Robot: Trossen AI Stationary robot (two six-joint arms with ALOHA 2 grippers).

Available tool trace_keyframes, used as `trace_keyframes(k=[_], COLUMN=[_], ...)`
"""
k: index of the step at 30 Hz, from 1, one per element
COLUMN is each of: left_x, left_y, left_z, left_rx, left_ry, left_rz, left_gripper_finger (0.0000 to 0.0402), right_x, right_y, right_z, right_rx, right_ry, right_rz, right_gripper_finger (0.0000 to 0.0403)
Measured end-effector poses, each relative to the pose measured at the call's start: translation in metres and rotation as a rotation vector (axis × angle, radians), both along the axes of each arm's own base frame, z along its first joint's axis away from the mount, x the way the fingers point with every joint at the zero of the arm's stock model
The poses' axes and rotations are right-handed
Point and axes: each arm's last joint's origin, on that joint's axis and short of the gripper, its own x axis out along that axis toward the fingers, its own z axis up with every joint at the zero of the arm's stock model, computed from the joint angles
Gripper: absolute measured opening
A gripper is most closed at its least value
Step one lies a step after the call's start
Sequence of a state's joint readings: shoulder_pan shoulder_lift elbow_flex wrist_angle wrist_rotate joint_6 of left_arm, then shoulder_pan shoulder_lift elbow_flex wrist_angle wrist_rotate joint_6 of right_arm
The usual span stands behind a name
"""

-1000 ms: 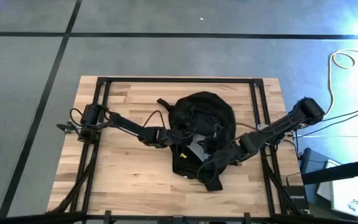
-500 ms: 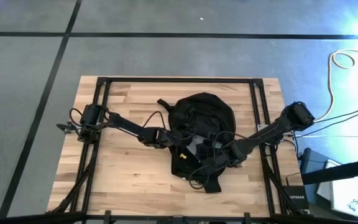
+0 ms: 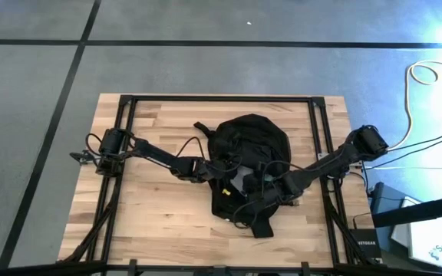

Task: Unpack backpack
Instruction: Remove the blue zip bag from the black backpack

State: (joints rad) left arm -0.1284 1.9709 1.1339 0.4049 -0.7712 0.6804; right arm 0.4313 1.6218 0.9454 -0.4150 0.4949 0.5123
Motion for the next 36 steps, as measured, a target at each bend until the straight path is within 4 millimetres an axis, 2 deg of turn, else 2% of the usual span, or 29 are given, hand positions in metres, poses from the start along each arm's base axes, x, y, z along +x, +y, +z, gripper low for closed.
trace_keyframes(k=[7, 11, 23, 25, 30, 36], left_x=[0.000, 0.001, 0.002, 0.002, 0.002, 0.002], left_y=[0.000, 0.001, 0.000, 0.001, 0.004, 0.006], left_z=[0.000, 0.000, 0.001, 0.001, 0.000, 0.000], left_rx=[-0.015, -0.047, -0.077, -0.081, -0.104, -0.128], left_ry=[-0.010, -0.026, -0.043, -0.044, -0.050, -0.057], left_rz=[0.002, -0.009, -0.019, -0.024, -0.020, -0.019], left_gripper_finger=[0.0001, 0.0001, 0.0001, 0.0001, 0.0001, 0.0001], right_x=[-0.002, -0.005, -0.016, -0.016, -0.017, -0.021], right_y=[-0.013, -0.015, -0.017, -0.017, -0.017, -0.018], right_z=[-0.011, -0.016, -0.032, -0.032, -0.031, -0.018], right_rx=[0.065, 0.063, 0.119, 0.124, 0.127, 0.149], right_ry=[0.043, 0.067, 0.132, 0.135, 0.143, 0.112], right_rz=[-0.036, -0.025, -0.005, -0.002, 0.018, 0.038], right_gripper_finger=[0.0229, 0.0195, 0.0015, 0.0006, 0.0019, 0.0002])
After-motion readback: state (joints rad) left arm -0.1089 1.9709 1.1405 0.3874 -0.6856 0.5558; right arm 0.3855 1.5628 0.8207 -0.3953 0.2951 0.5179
